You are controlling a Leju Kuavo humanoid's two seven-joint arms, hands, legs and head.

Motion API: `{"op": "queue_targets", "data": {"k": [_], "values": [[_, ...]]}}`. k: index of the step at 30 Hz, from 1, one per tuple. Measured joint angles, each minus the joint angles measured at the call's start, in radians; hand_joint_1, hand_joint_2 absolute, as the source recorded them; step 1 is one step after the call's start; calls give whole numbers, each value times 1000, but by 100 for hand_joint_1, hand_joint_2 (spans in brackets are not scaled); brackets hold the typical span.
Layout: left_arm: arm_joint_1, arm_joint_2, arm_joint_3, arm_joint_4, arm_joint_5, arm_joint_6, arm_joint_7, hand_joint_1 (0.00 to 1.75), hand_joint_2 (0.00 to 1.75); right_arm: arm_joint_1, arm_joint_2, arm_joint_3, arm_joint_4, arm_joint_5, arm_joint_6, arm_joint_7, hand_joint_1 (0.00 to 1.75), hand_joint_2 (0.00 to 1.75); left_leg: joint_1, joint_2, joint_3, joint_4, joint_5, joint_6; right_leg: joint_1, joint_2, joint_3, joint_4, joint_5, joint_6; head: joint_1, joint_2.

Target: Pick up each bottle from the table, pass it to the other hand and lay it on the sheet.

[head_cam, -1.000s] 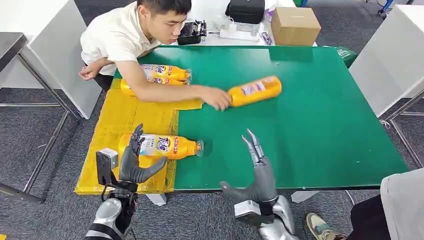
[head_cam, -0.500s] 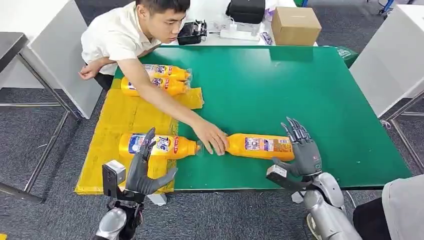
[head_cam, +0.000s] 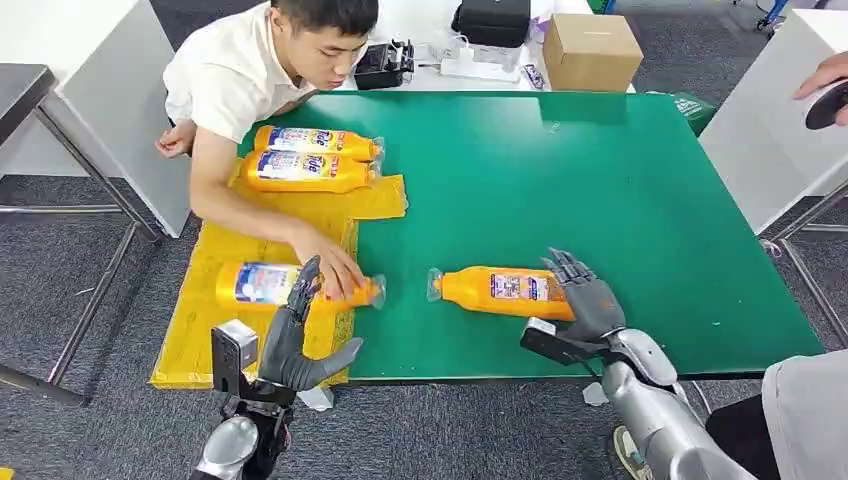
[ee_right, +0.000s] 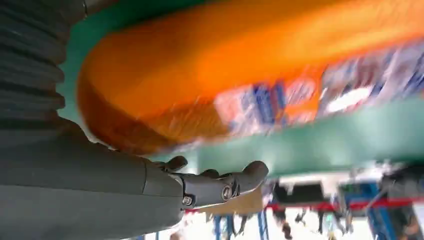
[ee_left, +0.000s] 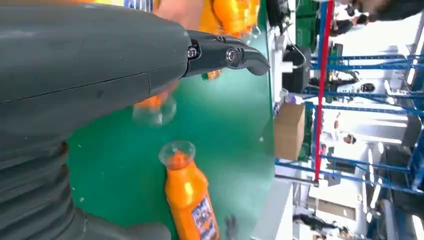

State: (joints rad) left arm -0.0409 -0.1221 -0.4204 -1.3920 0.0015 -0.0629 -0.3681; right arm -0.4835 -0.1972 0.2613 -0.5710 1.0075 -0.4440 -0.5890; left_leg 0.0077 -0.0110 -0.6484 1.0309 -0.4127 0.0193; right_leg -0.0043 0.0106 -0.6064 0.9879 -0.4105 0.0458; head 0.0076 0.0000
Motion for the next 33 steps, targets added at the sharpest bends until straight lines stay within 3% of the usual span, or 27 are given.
{"op": "queue_targets", "data": {"k": [9, 10, 11, 12, 18, 23, 25, 33], "values": [[-11, 0, -18, 9, 4, -3, -9, 0, 175, -69, 25, 44, 98, 43, 17, 88, 0, 175, 0, 2, 2, 0, 0, 0, 0, 1, 0, 0, 0, 0, 0, 0], [-11, 0, -20, 9, 4, -2, -9, 0, 175, -72, 28, 46, 104, 43, 25, 95, 49, 175, 0, 3, 2, 0, 0, 0, 0, 1, 0, 0, 0, 0, 0, 0], [-11, 0, -22, 10, 4, -2, -10, 0, 175, -78, 32, 48, 112, 43, 39, 105, 157, 175, 0, 3, 3, 0, 0, 0, 0, 1, 1, 0, 0, 0, 0, 0], [-11, 0, -24, 10, 4, -2, -10, 0, 175, -85, 35, 53, 119, 45, 58, 111, 175, 175, 0, 3, 4, 0, 0, 0, 0, 1, 2, 0, 0, 0, 0, 0], [-12, 0, -27, 10, 7, -2, -10, 0, 175, -129, 39, 69, 142, 33, 207, 142, 175, 175, 0, 6, 14, 0, -2, -1, 0, 7, 9, -1, 0, -1, 1, 0], [-13, 0, -29, 10, 25, -24, -3, 0, 175, -141, 47, 73, 147, 14, 312, 161, 175, 175, 1, 6, 18, 0, -3, -2, 1, 6, 4, -1, -1, -2, 0, 0], [-13, 0, -30, 10, 39, -38, 0, 0, 175, -143, 50, 78, 147, 5, 343, 168, 175, 175, 1, 6, 18, 0, -3, -2, 1, 7, 13, -1, 0, 0, 0, 0], [-17, 1, -30, 19, 117, -95, 19, 0, 175, -145, 58, 84, 151, -54, 384, 152, 175, 175, 3, 8, 22, 0, -5, -4, 3, 10, 16, -1, 0, -1, 1, 0]]}}
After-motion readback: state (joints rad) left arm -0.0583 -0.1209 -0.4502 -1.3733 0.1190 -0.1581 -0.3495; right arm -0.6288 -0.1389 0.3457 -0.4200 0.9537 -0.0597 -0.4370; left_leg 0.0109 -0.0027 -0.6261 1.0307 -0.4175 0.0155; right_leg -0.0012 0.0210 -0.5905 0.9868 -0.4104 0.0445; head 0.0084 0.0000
